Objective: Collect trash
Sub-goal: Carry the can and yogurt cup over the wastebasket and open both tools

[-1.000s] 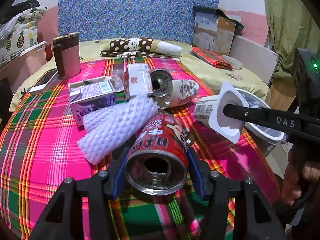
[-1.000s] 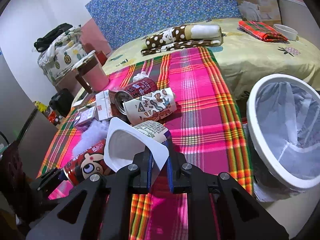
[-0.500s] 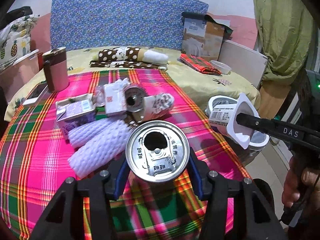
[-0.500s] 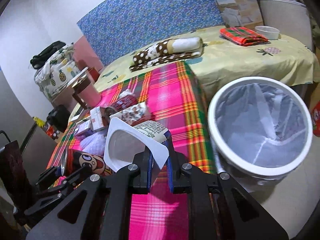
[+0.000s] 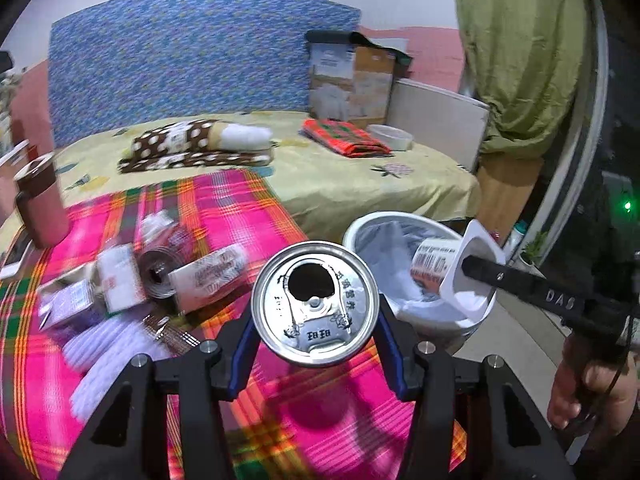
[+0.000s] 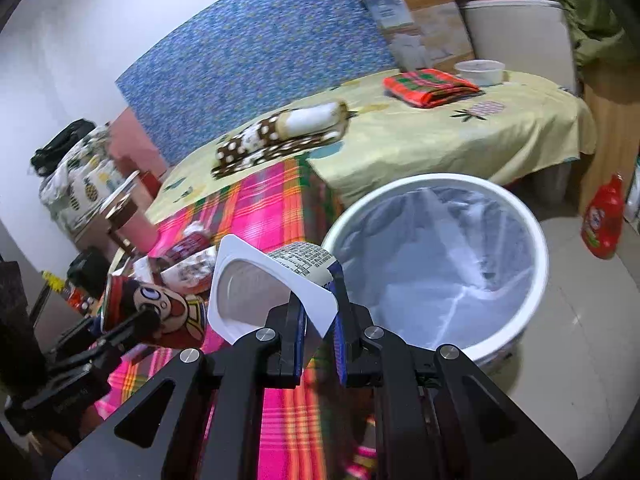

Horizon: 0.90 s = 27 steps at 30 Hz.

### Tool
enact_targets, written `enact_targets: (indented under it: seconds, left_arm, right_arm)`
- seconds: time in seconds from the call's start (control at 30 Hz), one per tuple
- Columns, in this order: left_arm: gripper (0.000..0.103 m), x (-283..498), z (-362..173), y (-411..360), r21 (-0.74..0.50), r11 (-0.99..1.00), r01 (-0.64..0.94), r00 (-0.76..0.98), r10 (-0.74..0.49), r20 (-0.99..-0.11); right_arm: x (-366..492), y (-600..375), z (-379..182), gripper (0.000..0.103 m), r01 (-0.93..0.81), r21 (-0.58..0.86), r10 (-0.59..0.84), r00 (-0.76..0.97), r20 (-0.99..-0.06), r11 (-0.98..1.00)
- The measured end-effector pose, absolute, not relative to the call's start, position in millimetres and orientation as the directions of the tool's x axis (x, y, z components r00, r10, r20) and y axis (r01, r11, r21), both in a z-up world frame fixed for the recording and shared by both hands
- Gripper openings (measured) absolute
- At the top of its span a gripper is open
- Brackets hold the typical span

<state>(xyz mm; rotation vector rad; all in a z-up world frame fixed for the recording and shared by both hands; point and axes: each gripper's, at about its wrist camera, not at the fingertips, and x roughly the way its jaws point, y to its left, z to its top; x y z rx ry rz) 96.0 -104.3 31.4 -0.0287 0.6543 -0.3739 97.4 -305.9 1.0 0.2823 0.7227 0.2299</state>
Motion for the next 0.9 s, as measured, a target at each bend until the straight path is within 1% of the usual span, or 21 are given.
enact_targets:
  seconds: [0.2, 0.6, 0.9]
  left_arm:
    - [0.055, 114, 32, -136, -0.152, 0.906, 0.394, 0.7, -0.403, -0.59]
    - [0.055, 146, 24, -184, -0.17, 0.875, 0.454, 0.647, -0.455, -0.611]
    - [0.055, 167, 3, -211, -0.181, 0.856, 0.484, 0.588, -0.471, -0.658]
  right_arm:
    - [101, -330, -4, 0.014, -0.048, 0.319, 0.248, 0.739, -0.626, 0.946]
    - [111, -365, -22, 0.014, 0.041, 0.281, 0.166, 0.723, -0.671, 0.959]
    - [121, -376, -35, 0.015, 0.075, 0.223, 0.113, 0.685, -0.72, 0.972]
